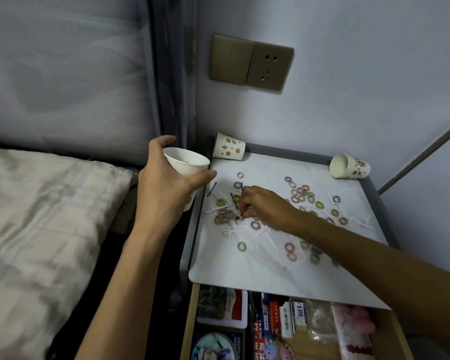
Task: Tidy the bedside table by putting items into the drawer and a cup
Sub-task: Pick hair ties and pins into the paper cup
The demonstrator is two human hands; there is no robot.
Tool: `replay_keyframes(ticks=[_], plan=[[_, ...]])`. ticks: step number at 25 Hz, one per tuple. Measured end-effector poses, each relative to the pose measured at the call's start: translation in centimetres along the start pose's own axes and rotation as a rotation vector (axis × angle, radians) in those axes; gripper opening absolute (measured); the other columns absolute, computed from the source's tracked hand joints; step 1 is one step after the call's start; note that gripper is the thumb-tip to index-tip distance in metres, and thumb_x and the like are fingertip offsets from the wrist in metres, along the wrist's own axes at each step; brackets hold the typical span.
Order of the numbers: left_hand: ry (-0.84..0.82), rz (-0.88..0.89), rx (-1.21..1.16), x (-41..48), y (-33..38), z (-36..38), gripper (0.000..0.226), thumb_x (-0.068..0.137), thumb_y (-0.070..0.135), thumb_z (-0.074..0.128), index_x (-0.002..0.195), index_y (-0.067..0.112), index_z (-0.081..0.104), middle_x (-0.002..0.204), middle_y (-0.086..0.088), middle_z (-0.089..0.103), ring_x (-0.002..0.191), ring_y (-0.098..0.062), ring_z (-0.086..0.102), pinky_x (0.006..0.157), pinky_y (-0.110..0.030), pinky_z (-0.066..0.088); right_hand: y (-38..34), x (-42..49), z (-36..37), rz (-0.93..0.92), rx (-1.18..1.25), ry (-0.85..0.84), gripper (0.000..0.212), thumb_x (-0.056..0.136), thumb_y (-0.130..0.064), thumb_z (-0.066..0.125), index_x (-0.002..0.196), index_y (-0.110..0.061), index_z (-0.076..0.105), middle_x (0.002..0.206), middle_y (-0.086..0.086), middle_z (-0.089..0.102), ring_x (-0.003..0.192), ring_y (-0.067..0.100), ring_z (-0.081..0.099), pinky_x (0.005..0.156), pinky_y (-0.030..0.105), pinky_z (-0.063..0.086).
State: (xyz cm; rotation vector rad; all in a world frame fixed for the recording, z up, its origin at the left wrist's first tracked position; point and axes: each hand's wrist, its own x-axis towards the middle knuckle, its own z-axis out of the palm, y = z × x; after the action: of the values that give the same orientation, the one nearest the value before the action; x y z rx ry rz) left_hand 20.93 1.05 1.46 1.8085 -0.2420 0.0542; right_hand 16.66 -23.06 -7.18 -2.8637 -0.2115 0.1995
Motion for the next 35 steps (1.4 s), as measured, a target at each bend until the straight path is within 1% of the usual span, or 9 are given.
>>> replay_keyframes(ticks=[7,13,16,22,25,28,30,33,35], plan=[[-0.003,-0.002,0.009,-0.1,0.1,0.2,0.087,0.057,0.036,0.091,0.132,0.028,0.046,0.114,0.001,0.061,0.105,-0.018,0.059,0.091,-0.039,0.053,1.2,-0.6,-2.5,0.166,-0.020,0.124,0.014,0.091,-0.018,0.065,0.103,-0.016,0.071,0.096,0.000,0.072,0.090,0.015,0.064,0.079,0.031,0.049],[-0.010,-0.012,-0.011,0.0,0.2,0.4,0.088,0.057,0.034,0.091,0.132,0.029,0.045,0.114,0.000,0.061,0.105,-0.020,0.060,0.091,-0.042,0.053,0.9,3.7,-3.3,0.640,0.300,0.227,0.018,0.076,-0.023,0.082,0.086,-0.008,0.077,0.088,0.007,0.074,0.079,0.018,0.066,0.073,0.027,0.051],[-0.007,-0.010,0.001,0.0,0.2,0.4,0.088,0.058,0.032,0.091,0.132,0.027,0.046,0.112,0.000,0.060,0.104,-0.018,0.059,0.091,-0.039,0.053,-0.4,5.8,-2.1,0.762,0.227,0.192,0.037,0.073,-0.039,0.084,0.077,-0.010,0.061,0.090,0.010,0.071,0.086,0.025,0.065,0.065,0.027,0.042],[-0.007,-0.004,0.015,0.0,0.2,0.1,0.087,0.058,0.032,0.091,0.133,0.027,0.046,0.112,0.002,0.058,0.103,-0.017,0.058,0.088,-0.031,0.051,-1.2,6.4,-2.5,0.808,0.046,0.042,0.029,0.084,-0.022,0.071,0.109,-0.011,0.061,0.115,0.009,0.066,0.106,0.028,0.063,0.074,0.028,0.042],[-0.013,-0.004,0.010,-0.1,0.3,0.2,0.086,0.059,0.032,0.090,0.132,0.028,0.046,0.110,0.003,0.059,0.101,-0.016,0.058,0.084,-0.028,0.049,-1.4,6.1,-2.9,0.803,0.023,-0.012,0.018,0.082,-0.013,0.066,0.100,-0.012,0.062,0.107,0.009,0.068,0.101,0.027,0.065,0.072,0.026,0.043],[-0.020,-0.003,0.004,-0.2,0.3,0.2,0.086,0.060,0.032,0.090,0.133,0.027,0.046,0.112,0.002,0.059,0.102,-0.016,0.058,0.083,-0.028,0.049,-1.1,5.2,-3.9,0.753,-0.018,-0.015,0.012,0.081,-0.006,0.063,0.075,-0.012,0.054,0.085,0.007,0.063,0.080,0.027,0.063,0.057,0.023,0.039],[-0.024,-0.005,0.005,-0.3,0.5,0.4,0.085,0.060,0.031,0.090,0.133,0.027,0.046,0.112,0.003,0.059,0.101,-0.014,0.057,0.079,-0.023,0.045,-0.6,4.3,-5.1,0.715,-0.044,-0.005,0.013,0.081,-0.004,0.061,0.071,-0.011,0.056,0.072,0.005,0.061,0.068,0.024,0.061,0.048,0.022,0.034],[-0.052,0.002,-0.005,-0.6,0.7,0.8,0.085,0.061,0.032,0.090,0.134,0.027,0.045,0.114,0.003,0.058,0.101,-0.014,0.056,0.078,-0.021,0.044,0.2,3.1,-5.9,0.666,-0.047,-0.040,0.017,0.084,-0.007,0.063,0.068,-0.010,0.060,0.057,0.001,0.059,0.052,0.015,0.058,0.048,0.021,0.037],[-0.065,0.007,-0.009,-0.7,0.8,1.0,0.086,0.062,0.032,0.090,0.135,0.027,0.045,0.116,0.003,0.057,0.102,-0.014,0.056,0.079,-0.023,0.044,0.7,2.6,-6.0,0.628,-0.050,-0.038,0.014,0.082,-0.007,0.066,0.068,-0.006,0.062,0.063,0.006,0.066,0.058,0.020,0.064,0.055,0.026,0.046]])
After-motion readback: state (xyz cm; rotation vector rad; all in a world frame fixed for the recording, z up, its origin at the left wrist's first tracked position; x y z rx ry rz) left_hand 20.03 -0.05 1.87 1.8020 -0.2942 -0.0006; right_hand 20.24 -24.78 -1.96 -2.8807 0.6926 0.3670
